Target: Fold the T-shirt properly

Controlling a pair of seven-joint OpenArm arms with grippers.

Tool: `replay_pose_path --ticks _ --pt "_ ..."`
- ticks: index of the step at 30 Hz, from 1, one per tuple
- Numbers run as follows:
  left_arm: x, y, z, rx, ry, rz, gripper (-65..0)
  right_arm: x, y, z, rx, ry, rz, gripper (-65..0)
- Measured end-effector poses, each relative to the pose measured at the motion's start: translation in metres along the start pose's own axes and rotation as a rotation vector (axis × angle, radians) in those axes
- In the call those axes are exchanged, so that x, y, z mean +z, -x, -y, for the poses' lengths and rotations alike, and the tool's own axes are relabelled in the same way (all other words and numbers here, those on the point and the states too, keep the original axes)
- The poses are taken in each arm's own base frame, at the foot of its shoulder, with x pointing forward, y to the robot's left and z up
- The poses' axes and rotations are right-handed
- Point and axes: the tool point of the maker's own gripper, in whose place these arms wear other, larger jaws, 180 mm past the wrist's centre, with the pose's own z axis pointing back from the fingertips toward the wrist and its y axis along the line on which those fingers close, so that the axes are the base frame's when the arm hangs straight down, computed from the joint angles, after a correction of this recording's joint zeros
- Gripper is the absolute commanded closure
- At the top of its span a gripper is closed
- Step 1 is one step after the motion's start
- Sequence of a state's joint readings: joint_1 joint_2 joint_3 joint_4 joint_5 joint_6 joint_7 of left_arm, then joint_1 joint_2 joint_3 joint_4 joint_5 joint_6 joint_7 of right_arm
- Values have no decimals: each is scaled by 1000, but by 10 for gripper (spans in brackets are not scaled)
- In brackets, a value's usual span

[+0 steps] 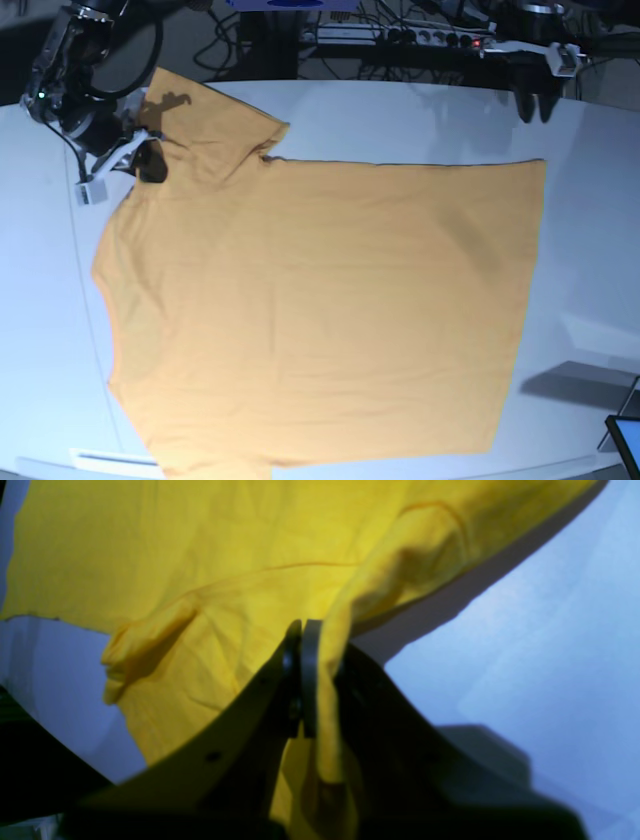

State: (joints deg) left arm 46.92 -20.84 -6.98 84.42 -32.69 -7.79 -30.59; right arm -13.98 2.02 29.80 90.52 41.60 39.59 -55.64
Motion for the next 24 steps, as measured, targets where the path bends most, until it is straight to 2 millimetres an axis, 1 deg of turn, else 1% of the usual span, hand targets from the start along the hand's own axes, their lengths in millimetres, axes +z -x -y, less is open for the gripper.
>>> replay_pose_path --ticks 2,5,9,12,16,18,19,20,22,23,24 --pt "-3 -4 -9 13 -12 0 -195 0 0 0 -1 0 0 -3" --pt "-8 -8 -9 76 12 -7 -233 0 1 0 0 1 -3 -3" --pt "-15 -22 6 239 75 -2 -264 3 0 5 13 10 -8 -3" --pt "-19 -21 14 337 102 -47 -264 4 0 5 15 11 -9 -3" --pt "-27 -20 14 439 105 -79 -264 4 2 5 11 11 -12 -3" --pt "-32 -17 15 461 116 -107 -264 5 2 5 9 10 -10 -3" --pt "-34 -14 13 453 118 -136 -264 5 2 5 9 10 -11 -3" --pt "-34 -15 3 445 94 -137 -264 5 2 5 9 11 -11 -3" --pt "-31 -14 -29 433 -3 -144 -264 5 3 5 8 10 -12 -3" --pt "-30 -11 -41 427 -36 -163 -264 5 3 5 8 10 -12 -3" --pt "-28 -10 -48 424 -55 -181 -264 5 3 5 8 10 -12 -3"
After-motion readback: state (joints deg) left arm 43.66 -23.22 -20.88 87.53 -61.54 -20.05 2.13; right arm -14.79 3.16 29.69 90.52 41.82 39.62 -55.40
